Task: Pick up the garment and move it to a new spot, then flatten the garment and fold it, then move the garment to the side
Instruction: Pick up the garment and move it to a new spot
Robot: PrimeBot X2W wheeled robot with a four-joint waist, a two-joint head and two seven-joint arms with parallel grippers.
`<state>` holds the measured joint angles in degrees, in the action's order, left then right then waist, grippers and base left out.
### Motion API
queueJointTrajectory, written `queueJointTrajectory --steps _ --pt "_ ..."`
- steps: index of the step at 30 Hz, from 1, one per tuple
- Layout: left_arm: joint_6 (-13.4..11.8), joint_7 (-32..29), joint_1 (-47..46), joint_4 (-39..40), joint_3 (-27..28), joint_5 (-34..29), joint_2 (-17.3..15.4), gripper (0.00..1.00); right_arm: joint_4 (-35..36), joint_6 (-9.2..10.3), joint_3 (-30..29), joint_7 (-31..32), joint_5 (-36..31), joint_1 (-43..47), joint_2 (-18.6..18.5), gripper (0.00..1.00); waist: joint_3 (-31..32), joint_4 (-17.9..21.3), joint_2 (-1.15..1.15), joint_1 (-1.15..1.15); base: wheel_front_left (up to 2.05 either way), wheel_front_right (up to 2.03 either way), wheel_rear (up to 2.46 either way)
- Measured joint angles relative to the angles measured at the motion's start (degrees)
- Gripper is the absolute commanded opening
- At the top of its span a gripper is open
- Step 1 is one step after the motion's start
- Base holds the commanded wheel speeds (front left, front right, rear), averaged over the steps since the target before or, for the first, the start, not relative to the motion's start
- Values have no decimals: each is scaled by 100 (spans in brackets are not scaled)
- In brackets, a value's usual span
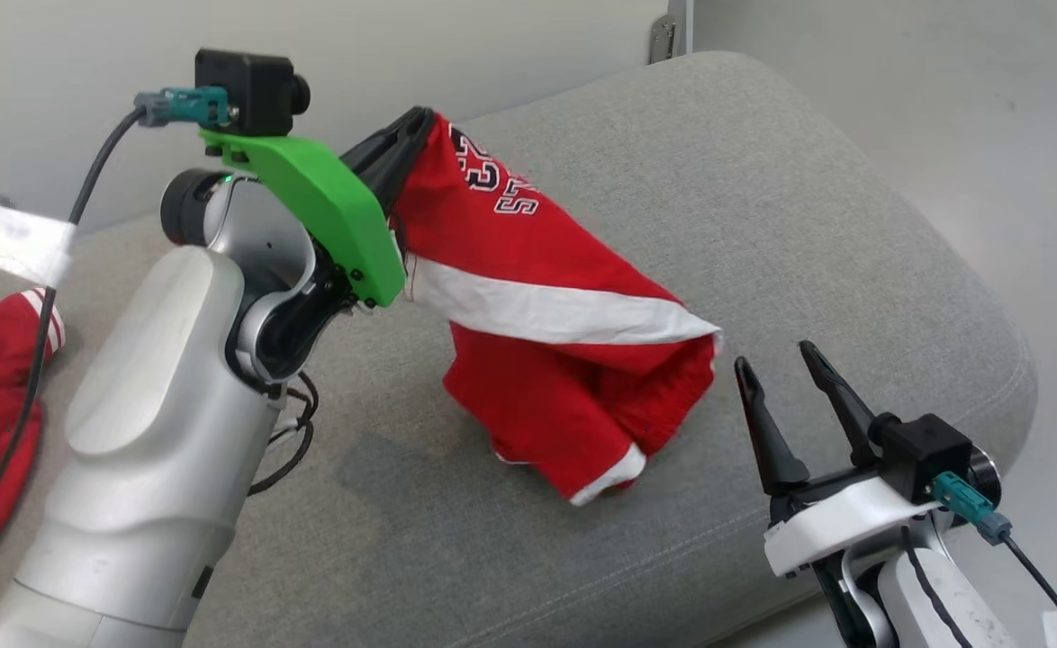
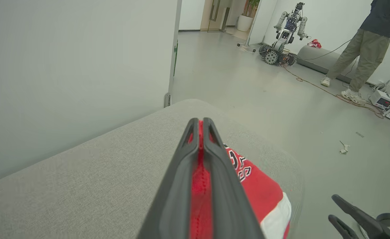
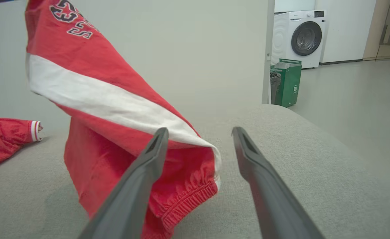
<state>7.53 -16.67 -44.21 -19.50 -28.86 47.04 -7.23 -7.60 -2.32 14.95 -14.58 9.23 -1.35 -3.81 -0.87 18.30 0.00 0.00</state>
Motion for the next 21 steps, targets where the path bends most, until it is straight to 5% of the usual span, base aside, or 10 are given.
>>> queueJointTrajectory --steps 17,21 --pt "-60 116 572 -285 302 -256 -795 5 76 65 -136 -1 -4 80 2 100 -58 -204 0 0 0 0 0" --pt "-159 162 720 -449 374 -296 -971 20 81 33 -137 0 -14 80 2 100 -85 -249 0 0 0 0 0"
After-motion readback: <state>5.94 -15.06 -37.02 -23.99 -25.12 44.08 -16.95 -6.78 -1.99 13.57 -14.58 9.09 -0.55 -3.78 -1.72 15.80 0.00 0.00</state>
